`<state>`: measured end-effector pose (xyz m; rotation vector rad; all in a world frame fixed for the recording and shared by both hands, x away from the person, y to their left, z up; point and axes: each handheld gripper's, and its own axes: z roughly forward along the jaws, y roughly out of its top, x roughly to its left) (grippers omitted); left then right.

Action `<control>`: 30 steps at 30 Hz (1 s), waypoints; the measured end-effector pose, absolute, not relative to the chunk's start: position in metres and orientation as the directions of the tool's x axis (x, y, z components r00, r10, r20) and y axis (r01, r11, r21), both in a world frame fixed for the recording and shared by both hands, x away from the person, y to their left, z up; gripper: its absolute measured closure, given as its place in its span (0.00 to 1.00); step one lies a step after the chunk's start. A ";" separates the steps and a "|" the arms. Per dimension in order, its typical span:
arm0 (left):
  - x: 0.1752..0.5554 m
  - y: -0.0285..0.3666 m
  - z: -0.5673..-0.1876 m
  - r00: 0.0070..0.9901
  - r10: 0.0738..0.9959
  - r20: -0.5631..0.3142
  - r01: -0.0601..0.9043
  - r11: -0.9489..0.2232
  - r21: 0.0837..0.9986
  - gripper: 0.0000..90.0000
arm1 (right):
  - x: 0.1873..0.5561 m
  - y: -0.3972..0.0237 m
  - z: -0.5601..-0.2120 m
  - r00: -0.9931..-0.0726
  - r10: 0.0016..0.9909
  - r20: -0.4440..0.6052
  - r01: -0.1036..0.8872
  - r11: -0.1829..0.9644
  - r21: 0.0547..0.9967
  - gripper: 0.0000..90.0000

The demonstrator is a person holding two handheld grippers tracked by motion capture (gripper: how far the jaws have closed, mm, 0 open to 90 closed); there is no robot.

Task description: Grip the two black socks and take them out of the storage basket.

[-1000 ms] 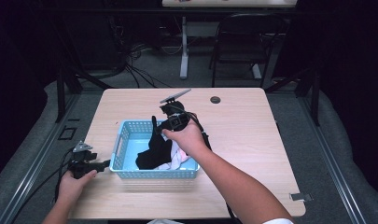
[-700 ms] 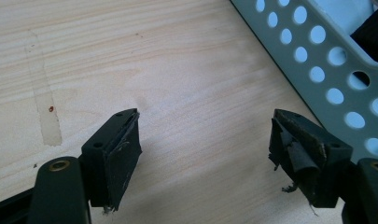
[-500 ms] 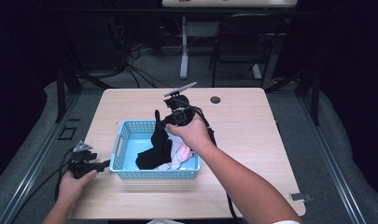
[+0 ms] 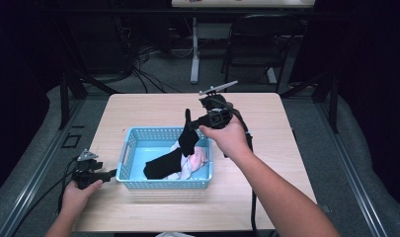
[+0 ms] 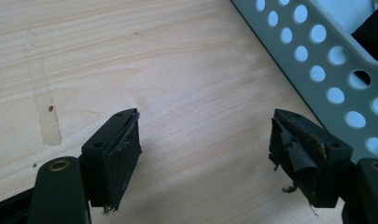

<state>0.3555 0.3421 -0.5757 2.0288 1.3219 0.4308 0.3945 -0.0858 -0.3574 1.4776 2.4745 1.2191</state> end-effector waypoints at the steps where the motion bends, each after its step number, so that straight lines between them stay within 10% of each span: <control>1: 0.356 0.342 -0.576 0.432 0.898 -0.082 0.678 -0.263 0.687 0.27 | 0.394 -0.086 -0.357 -0.554 0.751 0.358 0.742 0.251 0.622 0.97; 30: 0.356 0.341 -0.577 0.434 0.898 -0.073 0.679 -0.273 0.681 0.27 | 0.385 -0.180 -0.398 -0.386 0.848 0.362 0.808 0.122 0.577 0.97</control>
